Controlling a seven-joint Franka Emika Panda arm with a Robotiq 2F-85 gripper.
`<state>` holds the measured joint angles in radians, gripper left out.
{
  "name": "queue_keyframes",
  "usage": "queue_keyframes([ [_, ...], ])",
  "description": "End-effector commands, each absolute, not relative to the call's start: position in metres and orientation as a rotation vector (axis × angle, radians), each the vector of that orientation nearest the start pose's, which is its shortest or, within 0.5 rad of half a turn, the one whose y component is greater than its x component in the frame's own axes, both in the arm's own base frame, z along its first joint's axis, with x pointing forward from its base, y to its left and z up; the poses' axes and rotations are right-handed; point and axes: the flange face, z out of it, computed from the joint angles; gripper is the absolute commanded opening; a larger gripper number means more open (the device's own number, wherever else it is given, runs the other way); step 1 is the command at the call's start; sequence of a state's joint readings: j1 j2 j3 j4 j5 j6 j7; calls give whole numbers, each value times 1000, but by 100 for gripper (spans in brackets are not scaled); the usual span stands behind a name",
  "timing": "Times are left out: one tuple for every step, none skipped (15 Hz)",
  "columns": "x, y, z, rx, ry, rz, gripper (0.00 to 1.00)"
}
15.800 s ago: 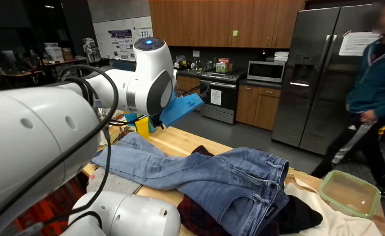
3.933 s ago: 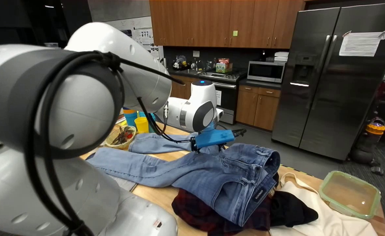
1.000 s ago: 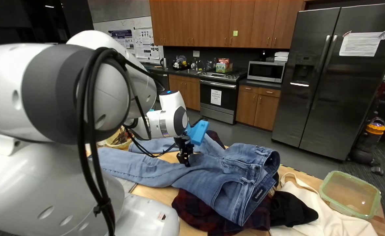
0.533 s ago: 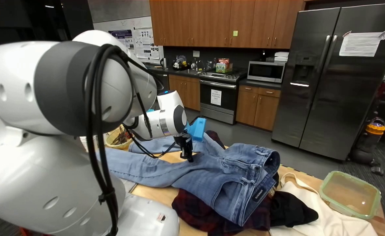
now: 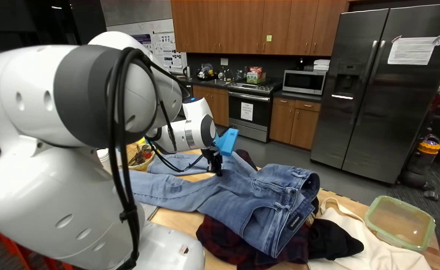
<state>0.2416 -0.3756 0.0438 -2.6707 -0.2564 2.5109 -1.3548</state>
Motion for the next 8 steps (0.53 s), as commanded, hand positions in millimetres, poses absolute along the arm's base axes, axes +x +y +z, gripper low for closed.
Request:
queue_keyframes([
  [416,125,387,1879,2160,245,1],
  [421,128,387,1911,2136,270,1],
  [424,131,388,1938,2115,293,1],
  [428,134,389,1963,2095,312,1],
  [432,137,389,1984,2077,329,1],
  [435,140,390,2004,2058,347,1],
  [439,142,390,2020,2041,361,1],
  [442,144,390,2036,2020,375,1],
])
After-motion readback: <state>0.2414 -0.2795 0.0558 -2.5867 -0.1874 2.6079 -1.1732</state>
